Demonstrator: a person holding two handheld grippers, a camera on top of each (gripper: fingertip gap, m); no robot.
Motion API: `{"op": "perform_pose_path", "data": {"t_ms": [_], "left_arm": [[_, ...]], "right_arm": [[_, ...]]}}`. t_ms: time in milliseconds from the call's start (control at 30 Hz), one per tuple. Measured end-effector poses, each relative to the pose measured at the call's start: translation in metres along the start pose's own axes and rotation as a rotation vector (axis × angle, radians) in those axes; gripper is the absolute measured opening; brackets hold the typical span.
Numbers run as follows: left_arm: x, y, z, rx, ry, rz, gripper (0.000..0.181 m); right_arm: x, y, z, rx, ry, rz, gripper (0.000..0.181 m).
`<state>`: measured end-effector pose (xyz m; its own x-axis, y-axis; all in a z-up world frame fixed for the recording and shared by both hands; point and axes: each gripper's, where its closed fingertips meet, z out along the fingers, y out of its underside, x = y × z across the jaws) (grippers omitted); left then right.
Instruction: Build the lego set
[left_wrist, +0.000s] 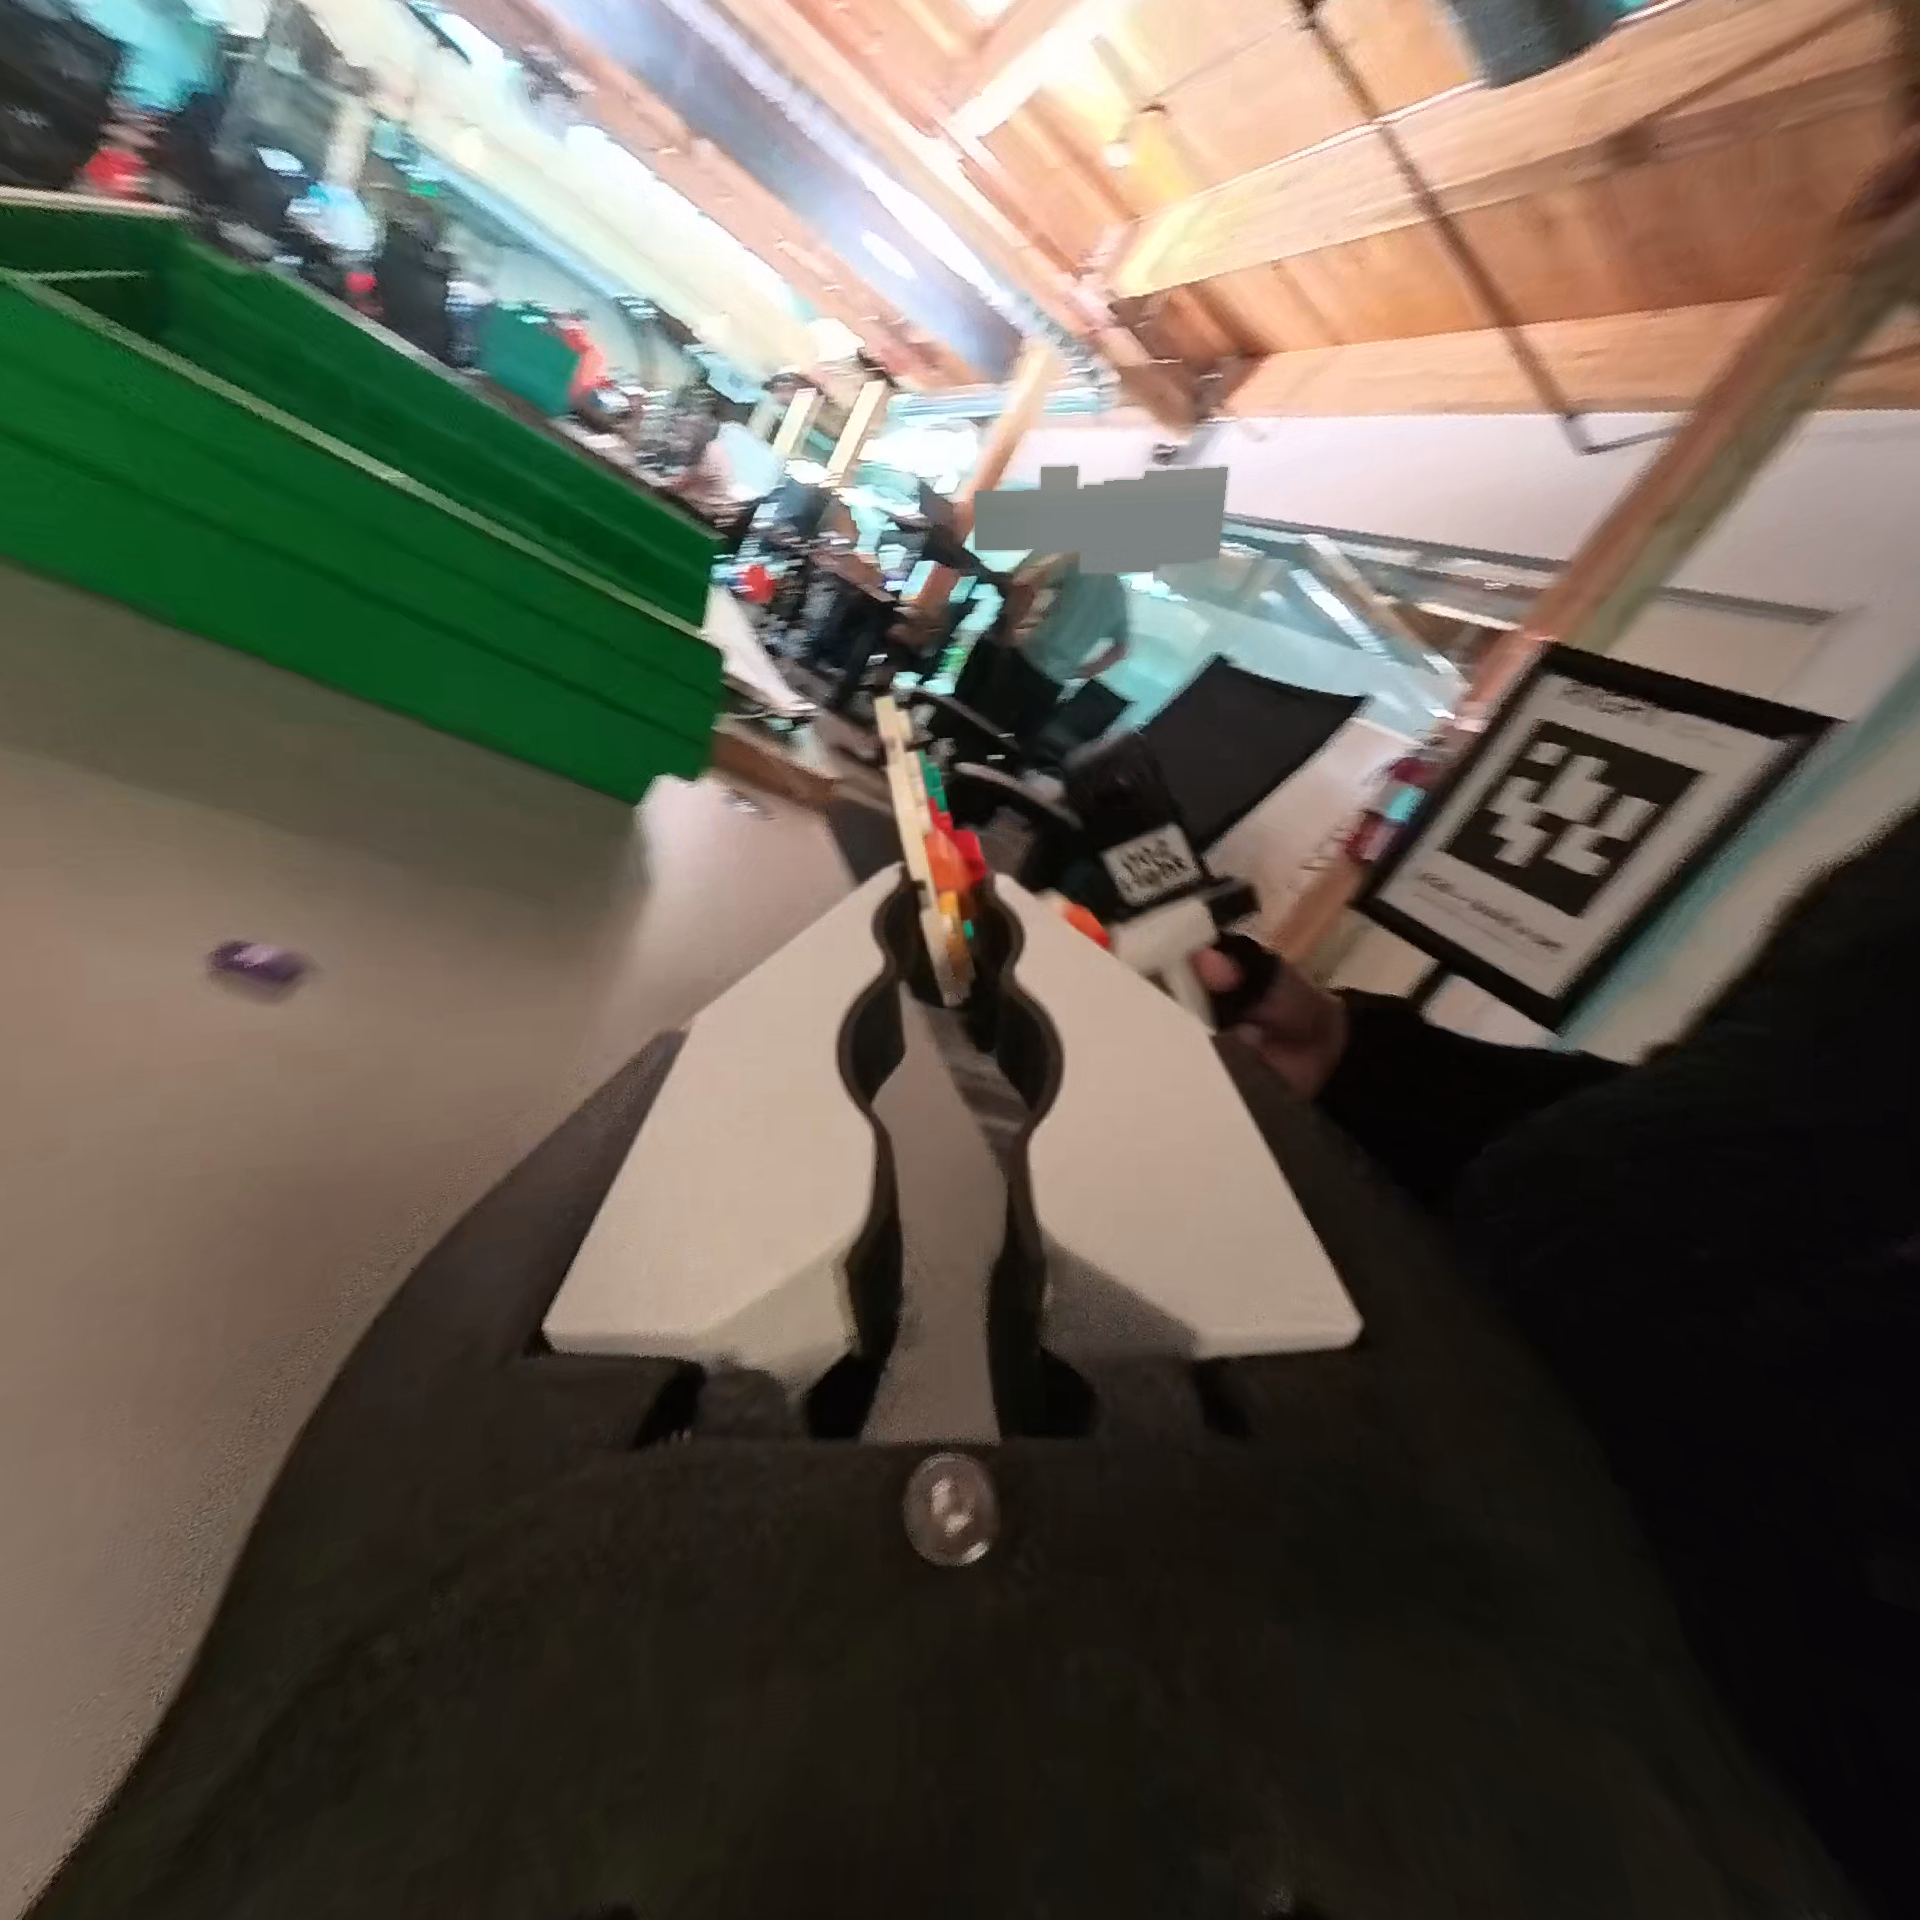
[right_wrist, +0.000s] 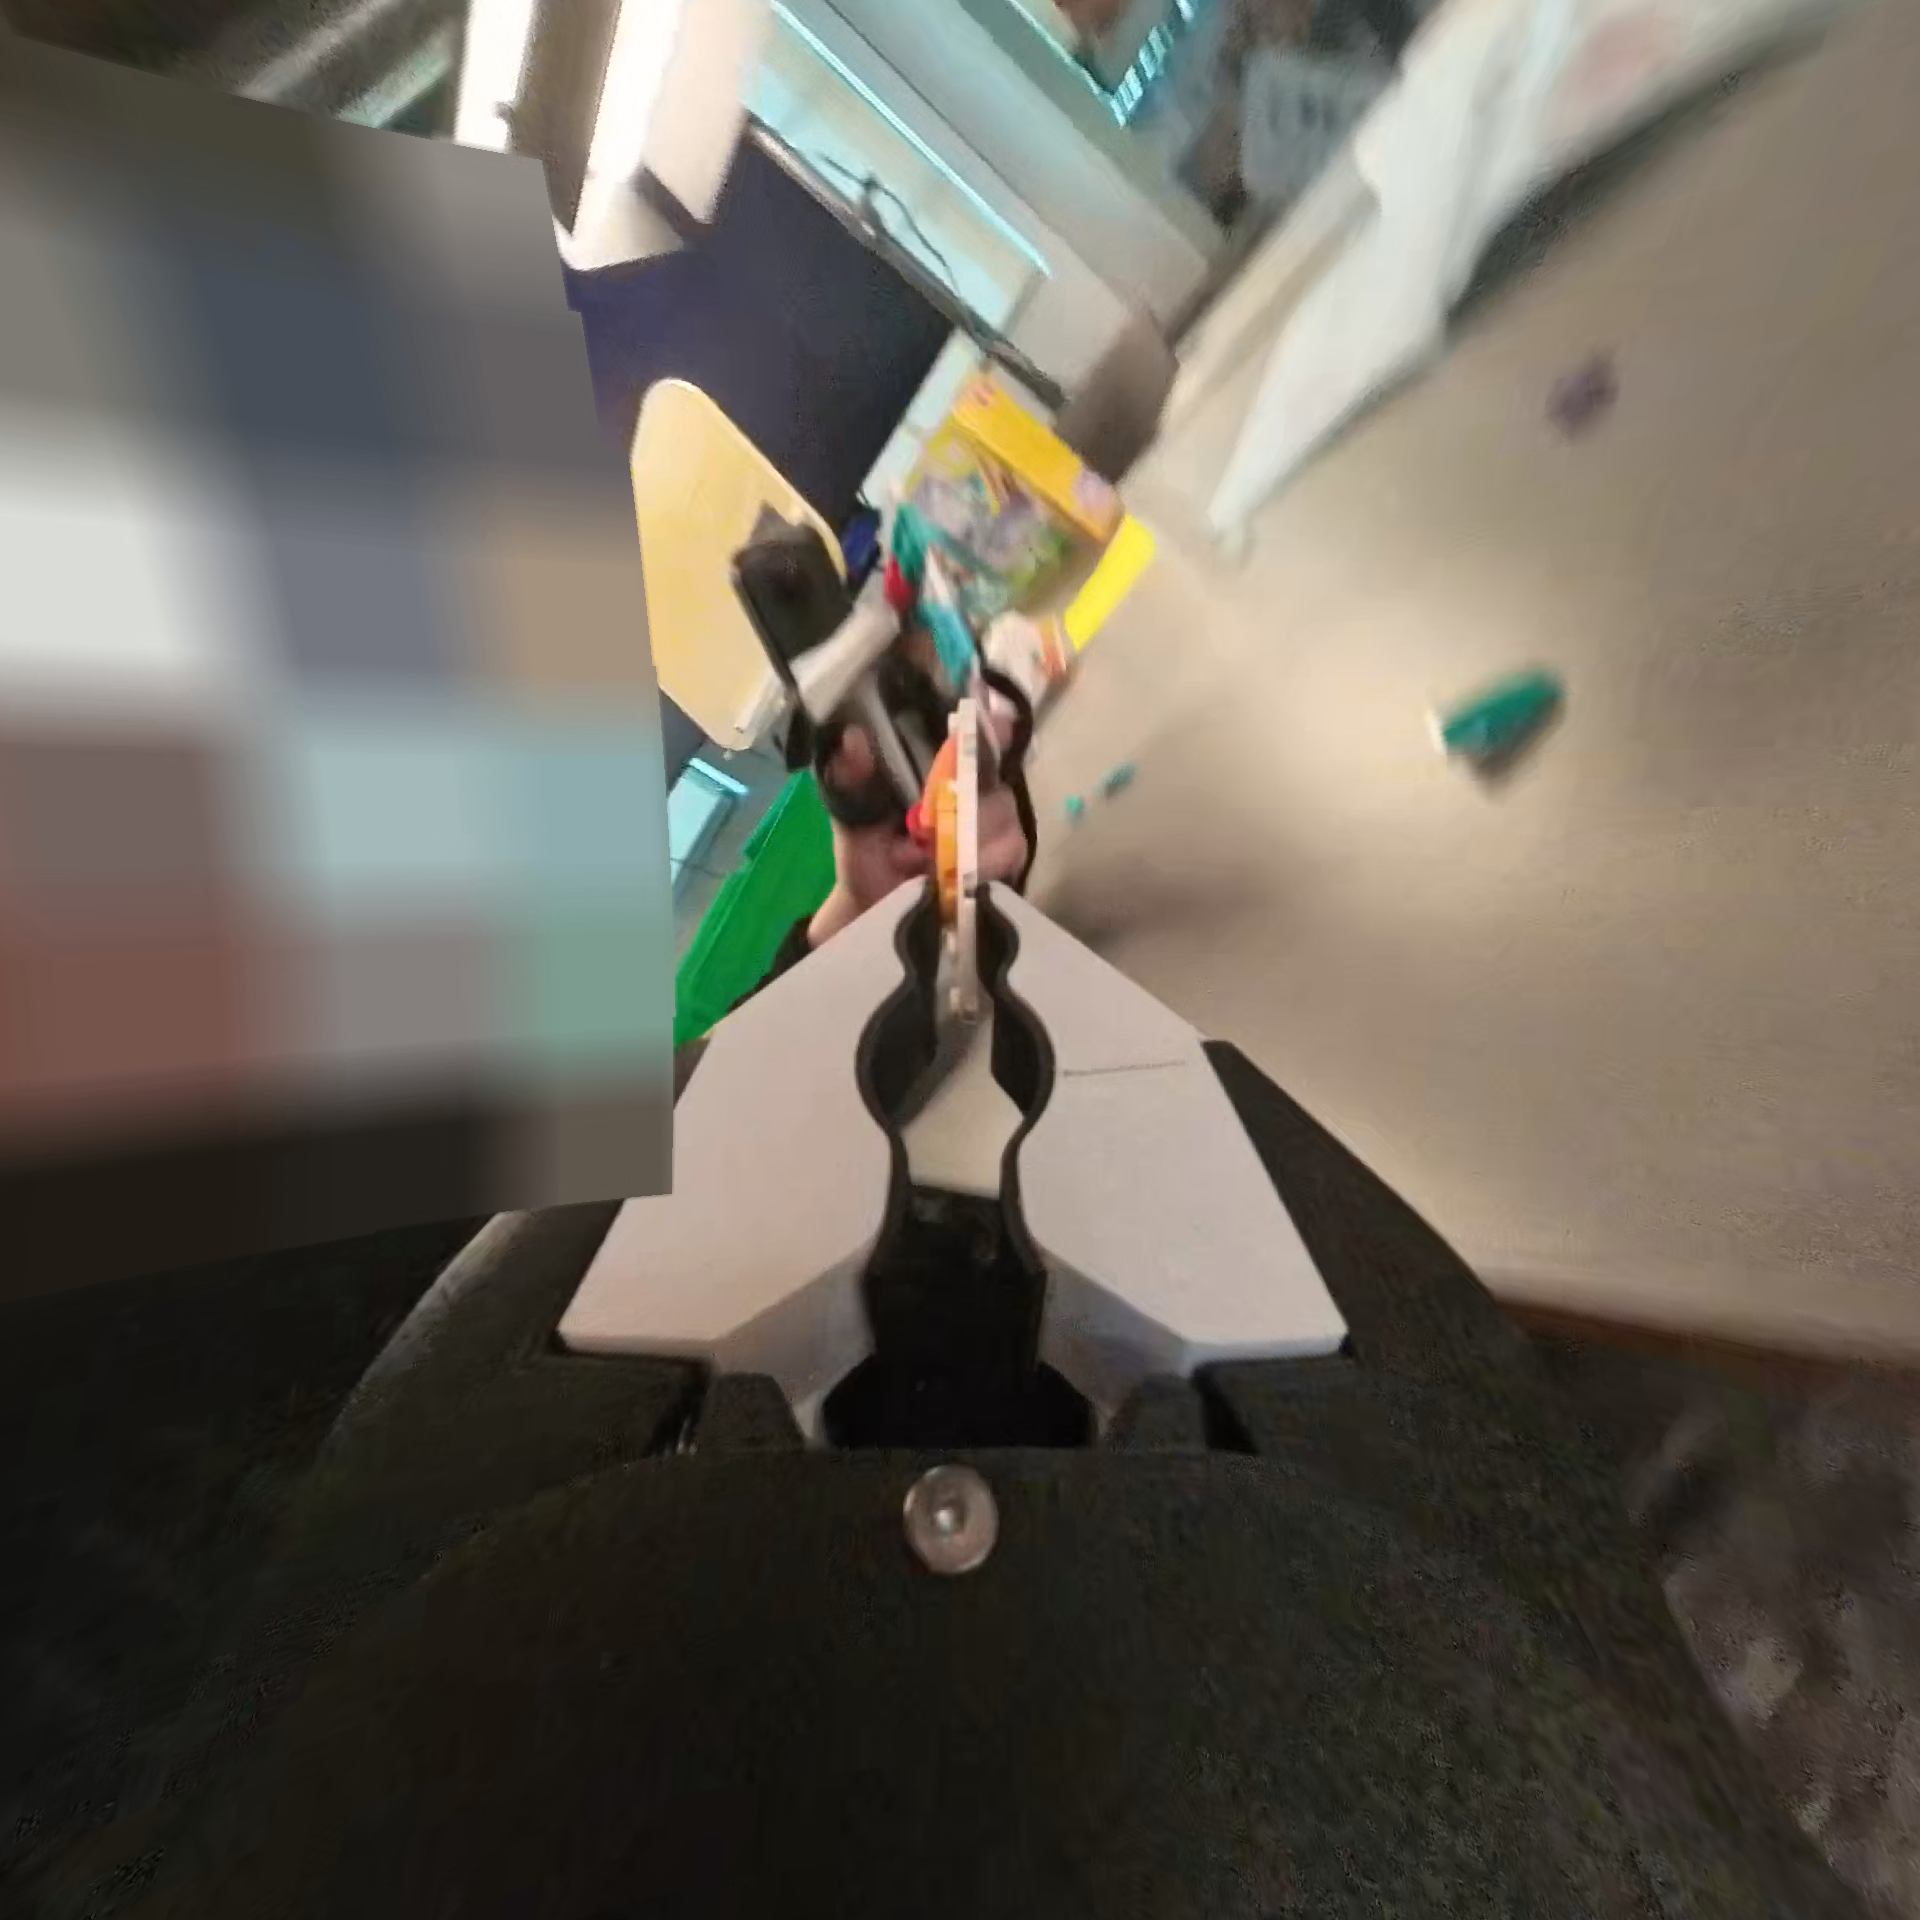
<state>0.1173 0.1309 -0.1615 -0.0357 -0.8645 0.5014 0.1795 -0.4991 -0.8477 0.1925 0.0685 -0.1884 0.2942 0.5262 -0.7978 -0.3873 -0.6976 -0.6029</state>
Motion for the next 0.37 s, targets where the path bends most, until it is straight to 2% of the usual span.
{"op": "perform_pose_path", "data": {"t_ms": [33, 133, 233, 367], "left_arm": [[0.011, 0.000, 0.001, 0.002, 0.063, 0.013, 0.010], [0.035, -0.001, 0.002, 0.009, 0.155, 0.119, 0.009], [0.053, -0.006, 0.001, 0.018, 0.219, 0.181, 0.010], [0.073, -0.029, -0.008, 0.109, 0.283, 0.227, 0.009]], "right_arm": [[-0.008, -0.012, 0.007, 0.031, -0.020, -0.103, 0.004], [-0.032, -0.039, 0.028, 0.093, -0.085, -0.350, 0.004], [-0.054, -0.041, 0.052, 0.017, -0.201, -0.464, 0.004], [-0.077, -0.040, 0.076, -0.075, -0.282, -0.662, 0.004]]}}
